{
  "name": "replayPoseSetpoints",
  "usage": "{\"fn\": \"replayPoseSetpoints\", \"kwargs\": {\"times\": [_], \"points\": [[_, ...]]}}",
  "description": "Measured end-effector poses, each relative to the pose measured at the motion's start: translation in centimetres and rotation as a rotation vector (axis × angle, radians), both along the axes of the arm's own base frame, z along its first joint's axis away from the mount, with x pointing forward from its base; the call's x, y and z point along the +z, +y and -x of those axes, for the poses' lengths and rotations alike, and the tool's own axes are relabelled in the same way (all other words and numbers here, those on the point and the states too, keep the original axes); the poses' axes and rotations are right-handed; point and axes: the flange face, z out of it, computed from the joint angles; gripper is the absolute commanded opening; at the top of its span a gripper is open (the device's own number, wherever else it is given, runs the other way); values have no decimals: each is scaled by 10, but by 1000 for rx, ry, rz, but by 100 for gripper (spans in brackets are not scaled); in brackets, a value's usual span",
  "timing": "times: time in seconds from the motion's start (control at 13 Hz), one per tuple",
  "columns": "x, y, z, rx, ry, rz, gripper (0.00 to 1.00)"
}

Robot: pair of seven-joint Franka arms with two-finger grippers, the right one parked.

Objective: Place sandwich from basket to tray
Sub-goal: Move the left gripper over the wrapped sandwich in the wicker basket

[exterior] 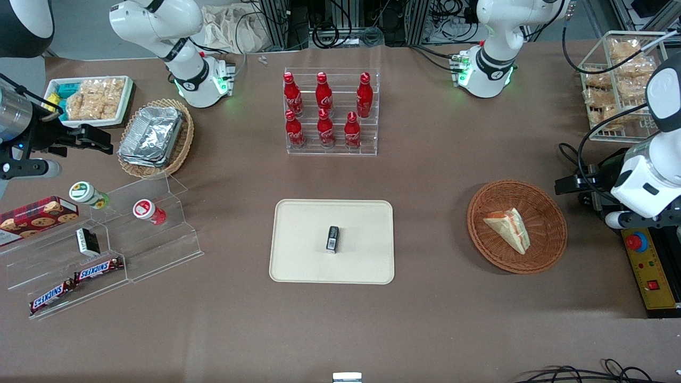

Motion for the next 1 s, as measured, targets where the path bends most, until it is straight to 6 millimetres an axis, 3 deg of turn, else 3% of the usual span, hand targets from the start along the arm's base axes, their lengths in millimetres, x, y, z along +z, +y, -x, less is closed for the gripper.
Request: {"fn": "replayPoseSetpoints", "kwargs": {"times": [0.54, 1.0], "points": [[-14, -1, -1, 7, 27, 0, 99], [-88, -4, 13, 64, 95, -9, 99]]}}
